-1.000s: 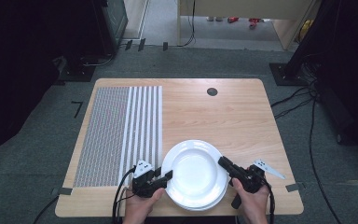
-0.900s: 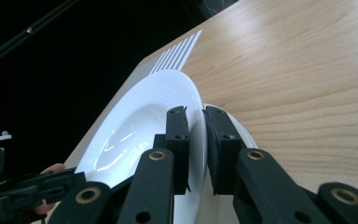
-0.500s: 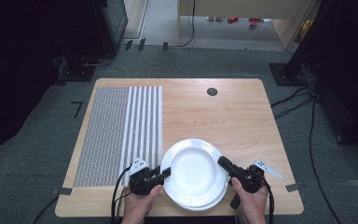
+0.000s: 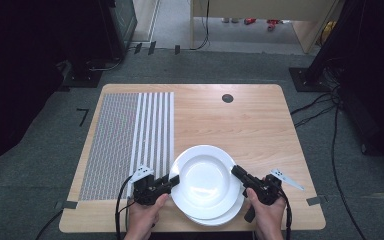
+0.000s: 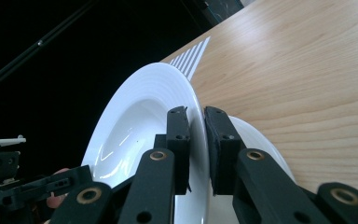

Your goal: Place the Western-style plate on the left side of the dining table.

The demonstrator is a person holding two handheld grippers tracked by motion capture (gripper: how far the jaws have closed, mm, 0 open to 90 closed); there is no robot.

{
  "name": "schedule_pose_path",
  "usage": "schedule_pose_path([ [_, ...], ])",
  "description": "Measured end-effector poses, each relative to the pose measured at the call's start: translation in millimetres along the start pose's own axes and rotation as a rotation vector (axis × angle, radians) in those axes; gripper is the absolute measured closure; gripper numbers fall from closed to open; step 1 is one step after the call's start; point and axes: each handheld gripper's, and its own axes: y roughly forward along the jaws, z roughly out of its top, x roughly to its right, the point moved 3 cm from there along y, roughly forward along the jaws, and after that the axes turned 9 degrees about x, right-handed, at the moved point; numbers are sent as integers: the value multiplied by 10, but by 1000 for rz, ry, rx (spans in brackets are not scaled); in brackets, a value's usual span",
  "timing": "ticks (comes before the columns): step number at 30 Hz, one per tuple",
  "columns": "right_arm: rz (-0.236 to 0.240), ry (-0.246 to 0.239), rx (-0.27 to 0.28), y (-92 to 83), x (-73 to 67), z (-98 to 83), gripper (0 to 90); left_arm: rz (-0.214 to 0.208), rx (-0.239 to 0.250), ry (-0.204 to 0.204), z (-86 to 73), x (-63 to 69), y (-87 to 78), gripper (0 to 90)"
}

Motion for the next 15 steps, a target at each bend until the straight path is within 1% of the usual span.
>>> schedule_pose_path([
  [3, 9, 5, -4, 61, -54, 9, 820, 2, 16, -1, 72, -32, -50, 703],
  [6, 13, 3, -3, 96, -84, 15, 820, 7, 23, -6, 106, -52, -73, 705],
  [7, 18, 2, -7, 132, -118, 19, 819, 12, 31, -11, 138, -79, -95, 707],
  [9, 22, 1, -7, 154, -133, 20, 820, 15, 33, -13, 154, -94, -107, 708],
  [12, 32, 2, -12, 244, -195, 16, 820, 28, 47, -26, 241, -170, -169, 712],
  [13, 32, 2, -12, 244, -195, 16, 820, 28, 47, -26, 241, -170, -169, 715],
  [15, 38, 6, -15, 303, -233, 15, 820, 30, 50, -30, 274, -196, -193, 715],
])
